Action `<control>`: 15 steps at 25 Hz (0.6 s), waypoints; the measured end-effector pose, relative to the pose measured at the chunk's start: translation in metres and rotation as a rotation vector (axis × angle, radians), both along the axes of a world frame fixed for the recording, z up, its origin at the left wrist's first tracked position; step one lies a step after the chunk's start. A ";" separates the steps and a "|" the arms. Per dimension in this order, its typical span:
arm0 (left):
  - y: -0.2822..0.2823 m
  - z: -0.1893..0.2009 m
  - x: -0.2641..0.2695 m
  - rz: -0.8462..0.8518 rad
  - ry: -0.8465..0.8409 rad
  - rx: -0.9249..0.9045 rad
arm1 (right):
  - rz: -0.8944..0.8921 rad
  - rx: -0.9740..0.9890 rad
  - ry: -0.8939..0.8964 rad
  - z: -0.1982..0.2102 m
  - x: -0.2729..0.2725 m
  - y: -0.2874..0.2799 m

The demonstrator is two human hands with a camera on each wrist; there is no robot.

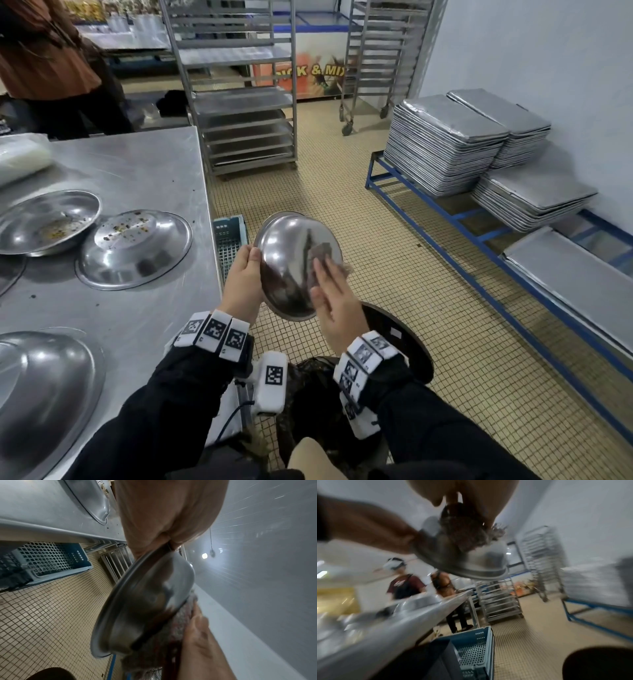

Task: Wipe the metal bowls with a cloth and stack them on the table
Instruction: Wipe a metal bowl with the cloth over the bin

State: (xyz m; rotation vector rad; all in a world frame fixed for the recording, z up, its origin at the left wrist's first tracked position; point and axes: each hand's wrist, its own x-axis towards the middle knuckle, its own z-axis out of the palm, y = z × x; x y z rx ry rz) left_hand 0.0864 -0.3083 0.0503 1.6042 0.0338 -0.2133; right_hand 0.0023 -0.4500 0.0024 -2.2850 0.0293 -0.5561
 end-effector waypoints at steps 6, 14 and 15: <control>-0.006 0.012 0.001 -0.062 0.017 -0.086 | 0.013 -0.255 -0.083 0.031 0.034 -0.013; -0.004 0.030 0.016 -0.004 0.024 -0.132 | 0.021 -0.154 -0.036 0.003 0.003 -0.043; -0.005 0.029 0.015 0.000 0.025 -0.129 | 0.060 -0.192 -0.070 0.001 0.000 -0.032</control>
